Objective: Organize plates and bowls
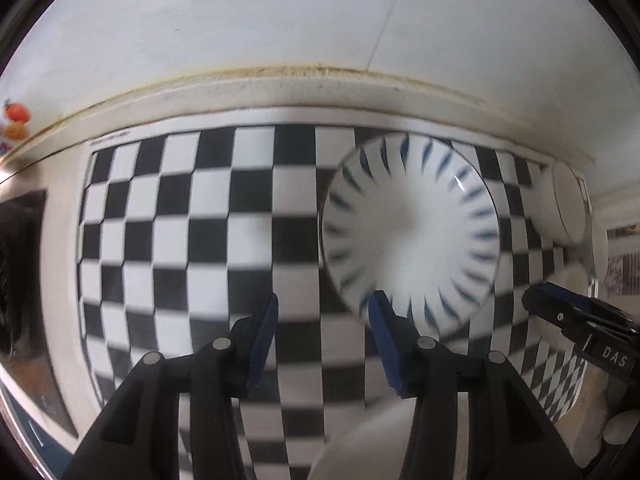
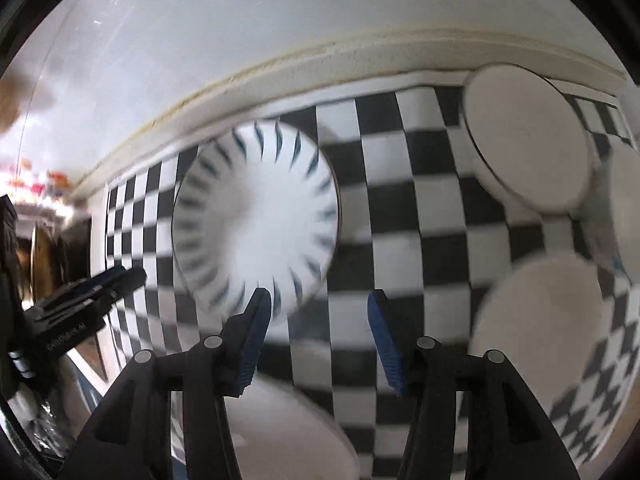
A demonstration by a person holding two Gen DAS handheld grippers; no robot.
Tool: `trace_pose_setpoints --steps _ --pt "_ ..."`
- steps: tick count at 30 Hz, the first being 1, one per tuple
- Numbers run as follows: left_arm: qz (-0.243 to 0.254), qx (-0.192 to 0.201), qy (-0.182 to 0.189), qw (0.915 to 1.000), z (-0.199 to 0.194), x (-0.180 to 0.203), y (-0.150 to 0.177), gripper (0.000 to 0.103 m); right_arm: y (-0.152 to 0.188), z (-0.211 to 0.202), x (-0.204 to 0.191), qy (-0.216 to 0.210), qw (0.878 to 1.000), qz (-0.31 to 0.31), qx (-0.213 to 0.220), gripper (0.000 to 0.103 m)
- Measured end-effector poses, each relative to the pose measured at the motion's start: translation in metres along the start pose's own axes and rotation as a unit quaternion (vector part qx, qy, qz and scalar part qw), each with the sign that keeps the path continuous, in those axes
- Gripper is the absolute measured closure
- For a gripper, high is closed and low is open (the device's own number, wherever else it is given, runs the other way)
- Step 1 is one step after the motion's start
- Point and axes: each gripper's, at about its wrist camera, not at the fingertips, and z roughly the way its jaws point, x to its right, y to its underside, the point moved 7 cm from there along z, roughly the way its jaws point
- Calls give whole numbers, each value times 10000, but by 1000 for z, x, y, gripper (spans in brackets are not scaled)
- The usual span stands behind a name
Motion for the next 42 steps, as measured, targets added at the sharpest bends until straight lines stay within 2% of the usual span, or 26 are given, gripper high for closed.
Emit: trace_pose_setpoints --steps 3,5,7,8,9,11,20,34,38,42 --pt "63 -169 145 9997 21 -2 -24 59 -29 15 6 52 9999 79 -49 50" --pt "83 -290 225 9993 36 -1 -35 66 -41 29 8 11 9997 139 -178 51" --pt "74 -460 384 9982 49 1 -41 75 -49 41 13 -15 9994 173 -292 62" --pt "90 -515 407 9978 53 2 -42 78 -51 47 14 -43 9991 202 -362 75" --pt "141 -584 358 9975 59 3 -43 80 -51 53 16 -155 9985 259 -453 82" --pt "225 -623 288 9974 65 3 -44 82 -49 61 22 -59 9983 324 -483 93" --pt "291 -466 94 9984 48 4 -37 84 -30 56 20 -88 9987 195 -454 93" --pt "430 25 103 9990 -34 21 -22 84 6 -17 -5 -274 9996 -96 -8 94" --pt "459 256 171 9985 -65 23 -13 84 22 -43 -5 -364 9991 -168 114 94" --pt "514 404 114 9978 -81 23 18 84 46 -56 -20 -457 9984 -264 197 94"
